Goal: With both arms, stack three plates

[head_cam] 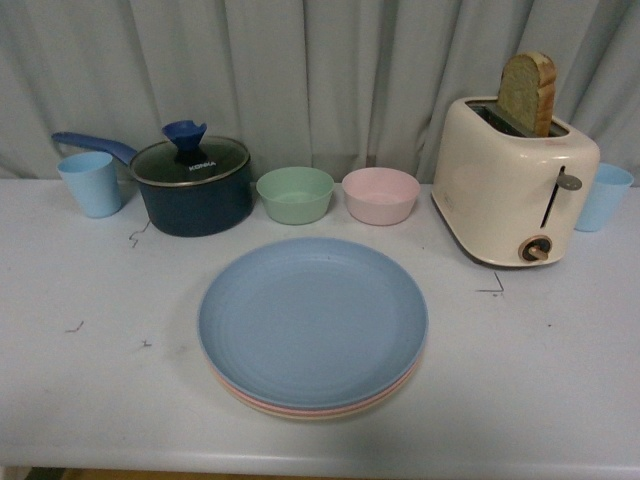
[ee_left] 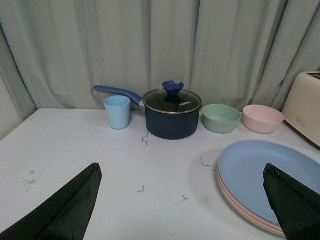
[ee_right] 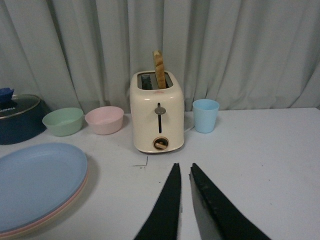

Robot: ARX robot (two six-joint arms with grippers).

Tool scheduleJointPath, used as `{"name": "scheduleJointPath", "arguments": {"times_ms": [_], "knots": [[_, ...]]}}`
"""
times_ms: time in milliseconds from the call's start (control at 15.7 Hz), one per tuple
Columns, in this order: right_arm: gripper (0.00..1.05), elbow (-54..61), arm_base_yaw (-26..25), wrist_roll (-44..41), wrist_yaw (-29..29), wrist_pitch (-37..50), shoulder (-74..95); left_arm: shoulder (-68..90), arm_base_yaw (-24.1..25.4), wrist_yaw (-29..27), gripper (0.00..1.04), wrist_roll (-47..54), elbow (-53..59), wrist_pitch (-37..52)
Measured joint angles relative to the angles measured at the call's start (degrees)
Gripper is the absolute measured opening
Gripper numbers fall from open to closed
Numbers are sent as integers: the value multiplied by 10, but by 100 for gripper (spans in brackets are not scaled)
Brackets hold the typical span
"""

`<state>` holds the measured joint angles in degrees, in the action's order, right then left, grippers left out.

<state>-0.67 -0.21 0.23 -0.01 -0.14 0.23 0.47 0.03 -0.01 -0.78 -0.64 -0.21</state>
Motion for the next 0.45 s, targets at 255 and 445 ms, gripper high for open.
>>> {"name": "scheduleJointPath", "arguments": {"times_ms": [255,445], "knots": [[54,0,0,0,0,-1,0,0,0,0,98,0,0,0],[95,0,0,0,0,-1,0,0,0,0,98,0,0,0]]}}
